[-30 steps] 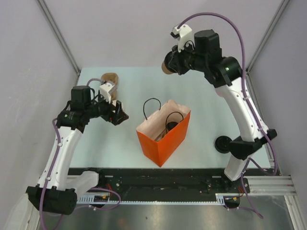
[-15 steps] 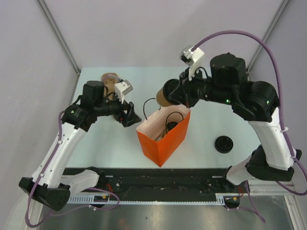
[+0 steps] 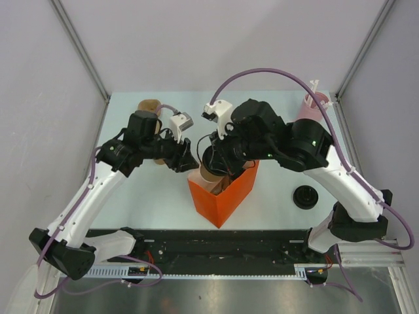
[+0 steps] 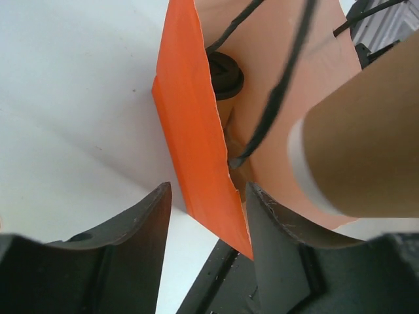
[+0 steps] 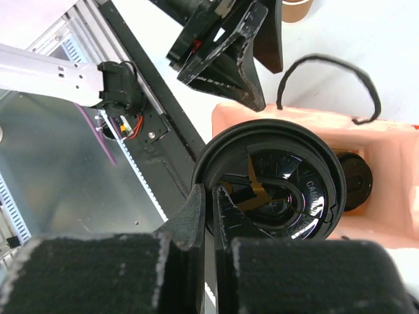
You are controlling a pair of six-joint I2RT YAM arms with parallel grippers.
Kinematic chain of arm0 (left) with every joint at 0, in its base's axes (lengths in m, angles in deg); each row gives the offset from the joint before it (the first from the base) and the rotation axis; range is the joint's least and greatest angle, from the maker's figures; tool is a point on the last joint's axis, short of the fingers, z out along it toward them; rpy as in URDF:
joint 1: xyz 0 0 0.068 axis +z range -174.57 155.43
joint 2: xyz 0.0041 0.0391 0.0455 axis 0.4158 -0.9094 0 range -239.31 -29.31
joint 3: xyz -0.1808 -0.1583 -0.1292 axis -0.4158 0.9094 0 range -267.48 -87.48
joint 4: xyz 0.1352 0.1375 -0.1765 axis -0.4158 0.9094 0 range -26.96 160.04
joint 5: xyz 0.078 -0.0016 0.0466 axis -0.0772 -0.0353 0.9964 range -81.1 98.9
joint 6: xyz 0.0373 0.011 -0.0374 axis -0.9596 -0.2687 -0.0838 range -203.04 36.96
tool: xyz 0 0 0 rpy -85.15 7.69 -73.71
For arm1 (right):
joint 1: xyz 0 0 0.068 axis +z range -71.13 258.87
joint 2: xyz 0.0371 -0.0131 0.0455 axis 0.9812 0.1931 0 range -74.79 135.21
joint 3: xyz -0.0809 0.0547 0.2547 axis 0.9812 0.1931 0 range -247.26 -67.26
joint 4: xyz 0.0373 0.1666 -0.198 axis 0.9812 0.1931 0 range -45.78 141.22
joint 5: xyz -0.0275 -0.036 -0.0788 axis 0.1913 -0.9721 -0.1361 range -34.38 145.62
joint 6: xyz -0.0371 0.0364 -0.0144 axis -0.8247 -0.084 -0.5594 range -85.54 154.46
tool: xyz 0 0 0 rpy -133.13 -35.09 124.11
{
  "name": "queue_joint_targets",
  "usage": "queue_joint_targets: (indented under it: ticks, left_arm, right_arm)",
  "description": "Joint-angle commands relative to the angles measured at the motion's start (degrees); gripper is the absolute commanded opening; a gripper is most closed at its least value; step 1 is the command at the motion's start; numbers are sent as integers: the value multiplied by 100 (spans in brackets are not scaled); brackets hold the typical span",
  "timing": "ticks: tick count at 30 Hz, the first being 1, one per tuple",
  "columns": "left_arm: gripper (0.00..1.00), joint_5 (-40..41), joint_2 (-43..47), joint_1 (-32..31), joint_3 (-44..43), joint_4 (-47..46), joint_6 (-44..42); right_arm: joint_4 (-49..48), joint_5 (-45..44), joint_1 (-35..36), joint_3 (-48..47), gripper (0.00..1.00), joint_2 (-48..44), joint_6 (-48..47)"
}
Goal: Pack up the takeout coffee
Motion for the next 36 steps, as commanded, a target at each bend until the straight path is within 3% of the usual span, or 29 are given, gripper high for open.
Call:
queue_joint_targets:
  ticks: [1,6,14,18,23,25,30,36]
  left_arm:
    - [52,-269,69,-105,17,-227,155]
    - [43,-234,78,-167,219,-323,199]
    - [37,-348,78,-272,360,-367,217]
    - [15,-418,87,-290,421,-394,269]
    - [1,-489,131,-299,395,-429,340]
    - [0,-507,149,-299,369,-438,533]
    - [0,-472,114,-316,298,-455,630]
    - [0,-392,78,-396,307,-446,516]
  right_arm:
    - [-316,-195,-11,87,0,121,25]
    - [-474,-196,-108,639,0,130,77]
    - [-1053,182,-397,1737,0,-107,227]
    - [-1388,314,-424,2135,0,-46,236]
    - [-1555,34,-319,2328,0,138,341]
    - [-1608,-124,-153,2399,0,182,359]
    - [-1196,-747,94,1812,0,489,394]
    - [-177,-1180,411,238,0,1323,324]
